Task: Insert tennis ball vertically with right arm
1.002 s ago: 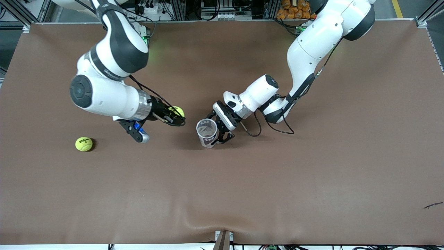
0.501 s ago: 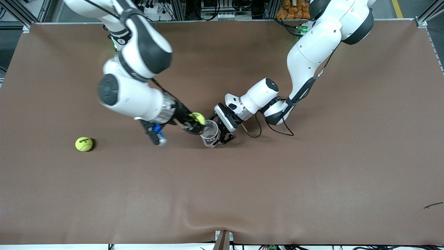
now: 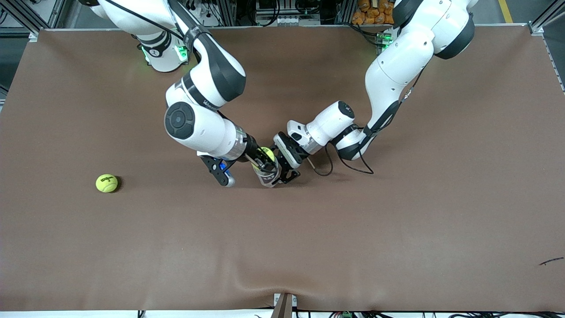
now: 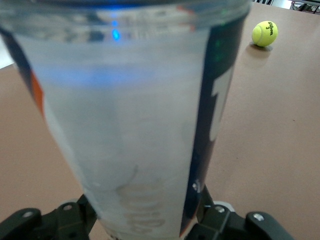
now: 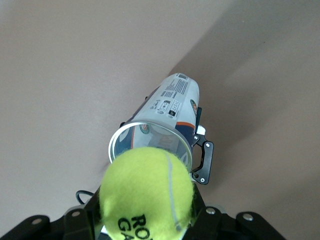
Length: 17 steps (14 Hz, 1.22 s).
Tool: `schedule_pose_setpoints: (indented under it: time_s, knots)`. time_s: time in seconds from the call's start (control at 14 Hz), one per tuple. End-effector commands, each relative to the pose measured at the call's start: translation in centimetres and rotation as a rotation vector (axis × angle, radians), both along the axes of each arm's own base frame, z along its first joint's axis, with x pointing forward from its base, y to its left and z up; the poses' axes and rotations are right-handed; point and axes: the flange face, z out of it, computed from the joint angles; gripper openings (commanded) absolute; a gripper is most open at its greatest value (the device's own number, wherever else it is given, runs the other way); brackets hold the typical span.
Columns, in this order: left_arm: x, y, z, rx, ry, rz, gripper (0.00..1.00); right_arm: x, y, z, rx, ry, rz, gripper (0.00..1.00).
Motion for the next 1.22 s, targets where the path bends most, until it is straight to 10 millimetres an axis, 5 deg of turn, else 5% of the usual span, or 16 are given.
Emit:
schedule_pose_setpoints:
  time_s: [0.0, 0.29, 0.36, 0.43, 0.5, 0.86, 1.15]
  knots:
    - [0.2, -0.1, 0.2, -0.013, -0.022, -0.011, 0.77, 0.3, 0.5, 0.3, -0.014, -0.015, 0.001, 0.23]
    - [0.3, 0.0, 0.2, -0.012, -0.022, -0.010, 0.77, 0.3, 0.5, 0.1, -0.015, -0.013, 0.002, 0.41]
    - [0.3, 0.0, 0.2, -0.013, -0.022, -0.010, 0.77, 0.3, 0.4, 0.0, -0.016, -0.013, 0.004, 0.52]
    - [0.3, 0.0, 0.2, -0.012, -0.022, -0.010, 0.77, 0.4, 0.3, 0.1, -0.015, -0.014, 0.002, 0.85]
    - [0.3, 0.0, 0.2, -0.013, -0.022, -0.010, 0.77, 0.3, 0.5, 0.1, -0.015, -0.013, 0.002, 1.00]
    - [0.5, 0.2, 0.2, -0.012, -0.022, -0.007, 0.77, 0.5, 0.2, 0.2, -0.015, -0.014, -0.001, 1.00]
    - [0.5, 0.2, 0.1, -0.010, -0.022, -0.007, 0.77, 2.0, -3.5, -0.4, -0.044, -0.024, 0.037, 1.00]
